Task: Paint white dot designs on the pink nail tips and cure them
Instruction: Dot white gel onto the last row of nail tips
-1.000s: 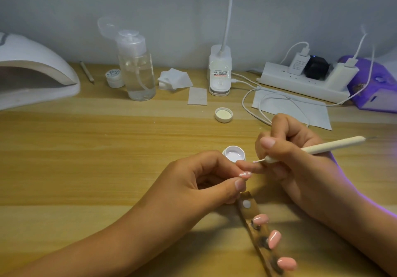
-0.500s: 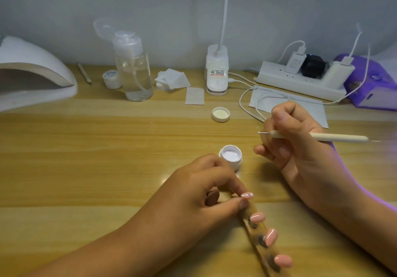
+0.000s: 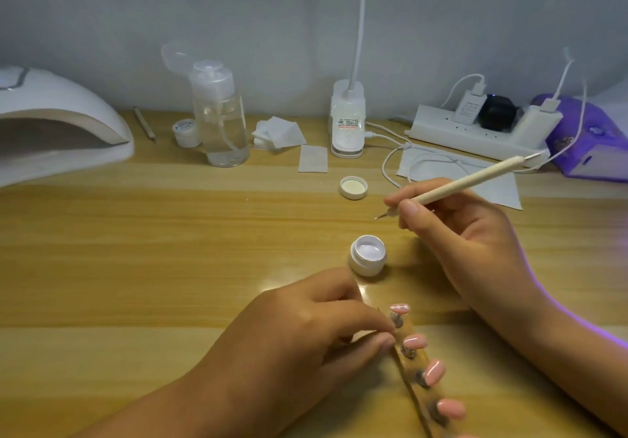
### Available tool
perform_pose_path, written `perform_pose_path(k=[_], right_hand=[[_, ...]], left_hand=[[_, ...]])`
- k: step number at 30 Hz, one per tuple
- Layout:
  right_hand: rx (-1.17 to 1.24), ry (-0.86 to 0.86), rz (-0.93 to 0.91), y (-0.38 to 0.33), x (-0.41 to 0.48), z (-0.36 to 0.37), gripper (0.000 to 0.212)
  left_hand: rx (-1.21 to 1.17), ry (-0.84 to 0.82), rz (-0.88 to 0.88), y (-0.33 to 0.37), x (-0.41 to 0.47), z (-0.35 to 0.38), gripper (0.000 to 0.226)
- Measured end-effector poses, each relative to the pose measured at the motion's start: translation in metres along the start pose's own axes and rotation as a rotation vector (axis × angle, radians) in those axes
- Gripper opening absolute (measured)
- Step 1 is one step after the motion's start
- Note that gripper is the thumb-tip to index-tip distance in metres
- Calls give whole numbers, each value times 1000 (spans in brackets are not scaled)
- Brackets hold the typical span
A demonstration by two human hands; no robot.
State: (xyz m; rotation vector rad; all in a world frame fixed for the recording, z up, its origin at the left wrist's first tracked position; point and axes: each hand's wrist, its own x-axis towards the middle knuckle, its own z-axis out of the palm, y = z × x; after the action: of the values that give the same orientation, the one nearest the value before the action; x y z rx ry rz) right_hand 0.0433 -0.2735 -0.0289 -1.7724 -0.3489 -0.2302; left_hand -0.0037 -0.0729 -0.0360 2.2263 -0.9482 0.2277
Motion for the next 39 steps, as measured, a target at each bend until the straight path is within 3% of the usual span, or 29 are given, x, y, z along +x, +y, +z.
perform_pose_path(k=[8, 15, 21, 25, 31, 35, 39], right_hand=[[-177, -63, -95, 4, -1, 5, 4], [-210, -111, -161, 8, 0, 4, 5], [-236, -146, -184, 9, 0, 4, 13], [-256, -153, -177, 9, 1, 4, 7], [-275, -169, -181, 8, 1, 4, 11], [-332, -192, -204, 8, 2, 4, 7], [-338, -181, -191, 7, 1, 4, 4]], left_hand=[[53, -10, 47, 8, 7, 5, 14], [150, 39, 80, 14, 12, 8, 28], [266, 55, 143, 10, 12, 8, 26], [302, 95, 186, 10, 10, 10, 19], [-249, 230, -16, 12, 11, 1, 12], [-795, 328, -354, 6, 13, 1, 16], [-1008, 269, -463, -3, 17, 0, 10]])
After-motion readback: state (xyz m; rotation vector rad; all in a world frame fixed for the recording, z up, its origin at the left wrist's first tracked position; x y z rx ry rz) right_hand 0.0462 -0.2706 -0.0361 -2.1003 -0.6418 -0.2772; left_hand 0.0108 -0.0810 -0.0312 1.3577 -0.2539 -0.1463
